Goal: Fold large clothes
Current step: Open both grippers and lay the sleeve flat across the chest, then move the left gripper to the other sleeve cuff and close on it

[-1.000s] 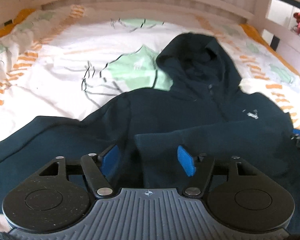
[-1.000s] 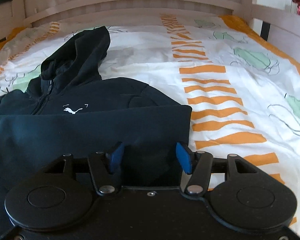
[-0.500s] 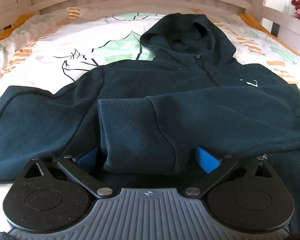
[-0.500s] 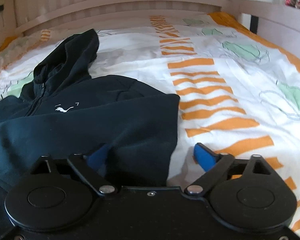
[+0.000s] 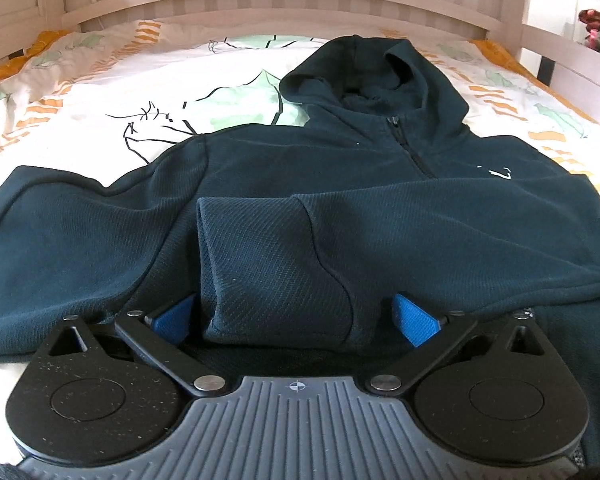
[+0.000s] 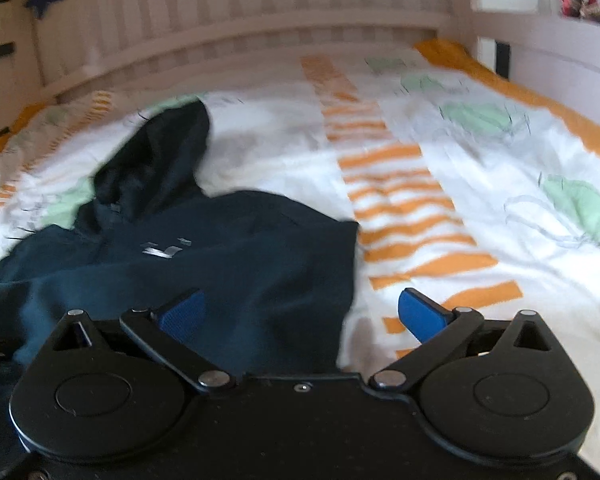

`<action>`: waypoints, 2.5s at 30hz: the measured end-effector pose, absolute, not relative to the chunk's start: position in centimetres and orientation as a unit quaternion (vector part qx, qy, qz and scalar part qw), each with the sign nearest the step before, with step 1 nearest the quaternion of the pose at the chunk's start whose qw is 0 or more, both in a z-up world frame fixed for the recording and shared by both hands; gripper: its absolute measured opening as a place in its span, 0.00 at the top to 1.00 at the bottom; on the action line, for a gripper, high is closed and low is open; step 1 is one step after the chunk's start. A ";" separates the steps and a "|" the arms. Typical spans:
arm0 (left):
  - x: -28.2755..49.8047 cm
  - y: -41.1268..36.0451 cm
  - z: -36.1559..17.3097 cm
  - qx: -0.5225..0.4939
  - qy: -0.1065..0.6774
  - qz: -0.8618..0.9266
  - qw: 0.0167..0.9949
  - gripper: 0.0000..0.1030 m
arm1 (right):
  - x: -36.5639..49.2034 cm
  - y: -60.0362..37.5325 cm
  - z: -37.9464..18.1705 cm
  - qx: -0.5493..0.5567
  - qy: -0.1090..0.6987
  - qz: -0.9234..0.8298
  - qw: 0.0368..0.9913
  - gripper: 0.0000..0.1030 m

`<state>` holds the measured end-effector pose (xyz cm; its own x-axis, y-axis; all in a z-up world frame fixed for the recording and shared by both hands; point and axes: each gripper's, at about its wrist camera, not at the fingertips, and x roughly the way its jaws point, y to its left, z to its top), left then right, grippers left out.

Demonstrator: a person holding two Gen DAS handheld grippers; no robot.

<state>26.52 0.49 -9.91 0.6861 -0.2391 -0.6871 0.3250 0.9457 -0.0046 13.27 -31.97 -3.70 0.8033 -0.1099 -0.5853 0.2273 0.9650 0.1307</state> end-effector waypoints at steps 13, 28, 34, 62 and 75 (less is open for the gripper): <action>22.5 5.8 -5.8 -0.005 0.374 -0.139 0.917 0.02 | 8.4 -24.8 -3.8 0.106 0.316 0.001 0.943 0.01; 21.1 23.0 -0.2 -0.108 0.346 0.014 0.932 0.01 | 6.9 -19.9 -5.8 0.077 0.351 0.022 0.933 0.01; 22.4 28.8 -0.7 -0.153 0.354 0.081 0.919 0.01 | 7.1 -19.0 -6.4 0.058 0.359 0.020 0.931 0.00; 25.8 29.2 2.6 -0.153 0.263 0.072 0.950 0.91 | 7.3 -18.8 -6.9 0.043 0.361 0.019 0.932 0.00; 24.7 11.9 12.6 -0.041 0.172 -0.148 0.973 0.91 | 6.8 -19.4 -6.9 0.058 0.350 0.030 0.934 0.00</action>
<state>24.74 11.92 12.64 0.8968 -0.3023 -0.3231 0.2742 0.9528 -0.1304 6.79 -19.38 -6.91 0.7531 0.0973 -0.6507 -0.0157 0.9914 0.1301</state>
